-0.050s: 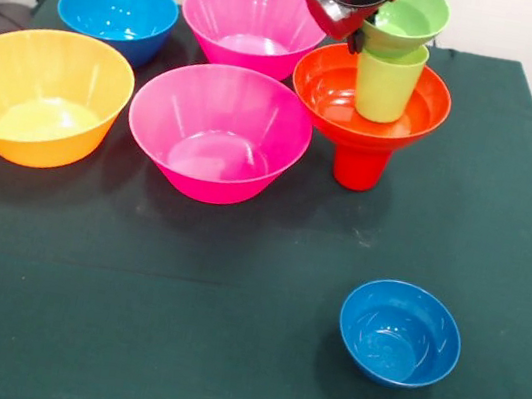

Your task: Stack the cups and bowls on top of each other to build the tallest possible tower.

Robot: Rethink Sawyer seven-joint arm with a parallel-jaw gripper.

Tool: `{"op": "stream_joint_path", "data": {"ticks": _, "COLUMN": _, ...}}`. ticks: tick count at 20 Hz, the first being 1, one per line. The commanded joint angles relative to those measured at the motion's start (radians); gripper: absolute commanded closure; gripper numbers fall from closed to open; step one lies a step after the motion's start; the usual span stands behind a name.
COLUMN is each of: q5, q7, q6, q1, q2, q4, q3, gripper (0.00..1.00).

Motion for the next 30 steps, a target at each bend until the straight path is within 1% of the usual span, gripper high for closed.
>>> {"op": "stream_joint_path", "data": {"ticks": 1, "q5": -0.056, "q7": -0.115, "q6": -0.071, "q1": 0.039, "q2": 0.050, "q4": -0.033, "q3": -0.001, "gripper": 1.00}}
{"op": "stream_joint_path", "data": {"ticks": 3, "q5": -0.055, "q7": -0.106, "q6": -0.083, "q1": 0.044, "q2": 0.052, "q4": -0.026, "q3": 0.001, "gripper": 1.00}}
{"op": "stream_joint_path", "data": {"ticks": 16, "q5": -0.042, "q7": -0.093, "q6": -0.141, "q1": 0.016, "q2": 0.045, "q4": 0.017, "q3": 0.013, "gripper": 1.00}}
{"op": "stream_joint_path", "data": {"ticks": 23, "q5": -0.052, "q7": -0.104, "q6": -0.129, "q1": 0.020, "q2": 0.037, "q4": 0.005, "q3": 0.006, "gripper": 1.00}}
{"op": "stream_joint_path", "data": {"ticks": 24, "q5": -0.052, "q7": -0.104, "q6": -0.126, "q1": 0.024, "q2": 0.039, "q4": 0.000, "q3": 0.005, "gripper": 0.00}}
{"op": "stream_joint_path", "data": {"ticks": 30, "q5": -0.056, "q7": -0.114, "q6": -0.109, "q1": 0.027, "q2": 0.038, "q4": -0.003, "q3": 0.003, "gripper": 0.00}}
